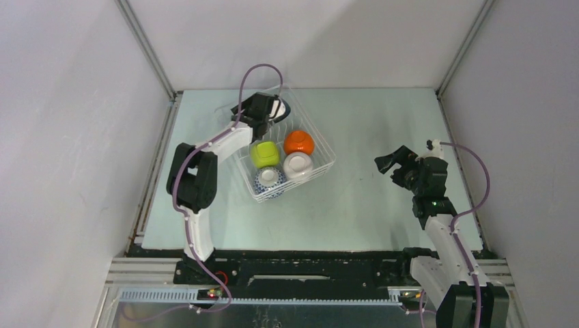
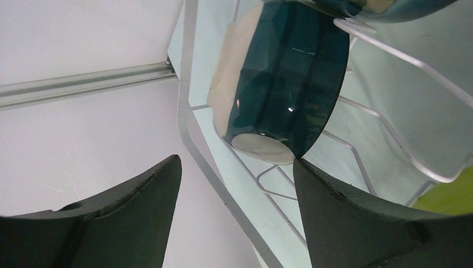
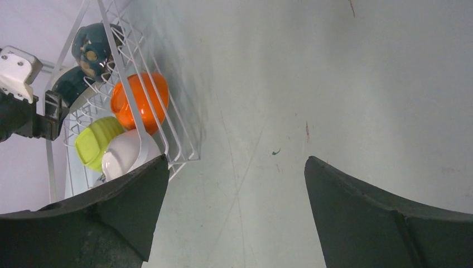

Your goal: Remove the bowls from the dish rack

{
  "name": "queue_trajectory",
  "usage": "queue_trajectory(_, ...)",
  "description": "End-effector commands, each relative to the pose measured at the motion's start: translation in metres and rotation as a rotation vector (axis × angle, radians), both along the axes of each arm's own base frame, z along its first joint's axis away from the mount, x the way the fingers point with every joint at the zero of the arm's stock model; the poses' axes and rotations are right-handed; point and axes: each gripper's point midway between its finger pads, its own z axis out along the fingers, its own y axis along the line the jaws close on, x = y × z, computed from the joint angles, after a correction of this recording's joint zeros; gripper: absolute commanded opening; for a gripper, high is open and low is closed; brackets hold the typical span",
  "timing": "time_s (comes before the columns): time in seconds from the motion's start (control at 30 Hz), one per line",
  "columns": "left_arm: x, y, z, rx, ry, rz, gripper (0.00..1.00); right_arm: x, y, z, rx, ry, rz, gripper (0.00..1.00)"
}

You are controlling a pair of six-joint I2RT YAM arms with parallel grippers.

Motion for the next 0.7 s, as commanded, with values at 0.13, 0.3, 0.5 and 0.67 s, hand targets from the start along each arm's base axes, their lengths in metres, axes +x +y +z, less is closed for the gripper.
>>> queue_trajectory(0.13, 0.014, 0.006, 0.026, -0.029, -0.146, 0.026, 0.77, 0.003, 0.0, 0.006, 0.0, -0.031, 0.002, 1.0)
queue_trajectory(0.3, 0.018, 0.004, 0.026, -0.067, -0.189, 0.035, 0.76, 0.003, -0.001, 0.006, -0.002, -0.031, 0.0, 1.0)
queue_trajectory(0.5, 0.014, -0.002, 0.008, -0.053, -0.113, -0.026, 0.84, 0.003, 0.0, 0.007, 0.0, -0.034, 0.002, 1.0)
queue_trajectory(0.67, 0.015, 0.001, -0.003, -0.013, -0.086, -0.026, 0.91, 0.003, 0.0, 0.007, 0.001, -0.035, 0.004, 1.0)
